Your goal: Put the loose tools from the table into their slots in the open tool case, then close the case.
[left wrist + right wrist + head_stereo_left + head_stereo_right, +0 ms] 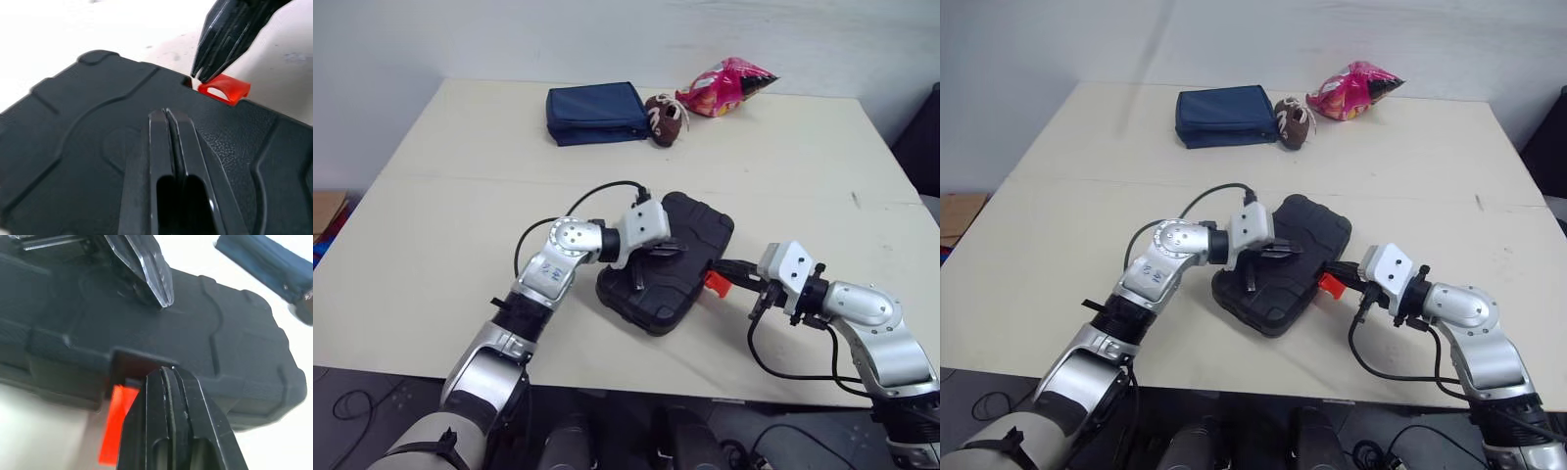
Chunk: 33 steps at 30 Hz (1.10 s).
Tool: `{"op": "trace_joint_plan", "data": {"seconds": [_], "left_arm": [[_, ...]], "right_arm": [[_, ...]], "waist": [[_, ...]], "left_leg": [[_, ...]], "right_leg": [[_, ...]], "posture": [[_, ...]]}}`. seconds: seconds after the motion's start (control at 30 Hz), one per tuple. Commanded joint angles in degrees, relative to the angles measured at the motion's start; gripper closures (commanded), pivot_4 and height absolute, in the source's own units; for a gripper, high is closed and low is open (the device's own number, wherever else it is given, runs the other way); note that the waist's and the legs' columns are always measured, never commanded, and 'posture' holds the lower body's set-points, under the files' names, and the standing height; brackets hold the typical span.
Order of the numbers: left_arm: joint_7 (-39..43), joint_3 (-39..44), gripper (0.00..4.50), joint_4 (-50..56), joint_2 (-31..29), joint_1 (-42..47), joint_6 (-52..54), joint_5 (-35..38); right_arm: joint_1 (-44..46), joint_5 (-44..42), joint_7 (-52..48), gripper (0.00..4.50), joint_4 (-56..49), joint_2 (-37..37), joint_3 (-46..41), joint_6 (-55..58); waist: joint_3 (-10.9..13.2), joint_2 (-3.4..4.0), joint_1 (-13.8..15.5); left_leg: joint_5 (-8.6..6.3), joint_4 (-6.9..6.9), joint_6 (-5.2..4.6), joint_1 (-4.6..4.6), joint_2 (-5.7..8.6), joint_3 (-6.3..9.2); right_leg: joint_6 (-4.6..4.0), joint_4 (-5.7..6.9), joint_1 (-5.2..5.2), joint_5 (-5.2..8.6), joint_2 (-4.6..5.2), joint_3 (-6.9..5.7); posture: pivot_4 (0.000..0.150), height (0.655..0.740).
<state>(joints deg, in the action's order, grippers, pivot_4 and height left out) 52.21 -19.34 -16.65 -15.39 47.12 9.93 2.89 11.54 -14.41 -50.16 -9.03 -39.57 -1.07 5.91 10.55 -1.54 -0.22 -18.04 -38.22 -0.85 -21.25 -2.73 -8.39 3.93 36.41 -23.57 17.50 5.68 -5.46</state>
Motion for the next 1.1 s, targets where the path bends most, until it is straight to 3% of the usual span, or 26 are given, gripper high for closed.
{"op": "trace_joint_plan", "data": {"seconds": [0.03,0.57,1.1], "left_arm": [[-0.29,-1.03,4.50,-1.29,0.52,-0.43,1.57,-1.58],[-3.82,-2.54,4.50,2.84,2.00,-7.59,8.32,-3.30],[-4.00,-2.34,4.50,1.92,1.29,-7.75,9.60,-3.74]], "right_arm": [[0.51,0.97,0.95,4.46,-1.40,0.72,1.20,1.14],[-12.53,0.24,-1.72,4.46,0.23,-2.03,-2.48,1.19],[-4.48,3.71,-0.14,4.46,5.93,4.18,3.94,0.62]], "waist": [[0.00,0.00,0.05],[-0.24,0.14,0.18],[-0.75,0.38,-0.07]], "left_leg": [[0.01,0.00,0.01,0.06,-0.01,0.00],[0.01,-0.02,0.01,0.22,0.01,0.15],[0.00,0.01,0.05,0.34,-0.02,0.11]], "right_leg": [[-0.01,-0.06,0.01,0.00,0.00,-0.01],[-0.01,-0.08,0.26,0.01,0.12,0.31],[-0.02,-0.07,0.31,0.01,0.08,0.38]], "posture": [[0.150,0.7400],[0.150,0.7400],[0.150,0.7400]]}}
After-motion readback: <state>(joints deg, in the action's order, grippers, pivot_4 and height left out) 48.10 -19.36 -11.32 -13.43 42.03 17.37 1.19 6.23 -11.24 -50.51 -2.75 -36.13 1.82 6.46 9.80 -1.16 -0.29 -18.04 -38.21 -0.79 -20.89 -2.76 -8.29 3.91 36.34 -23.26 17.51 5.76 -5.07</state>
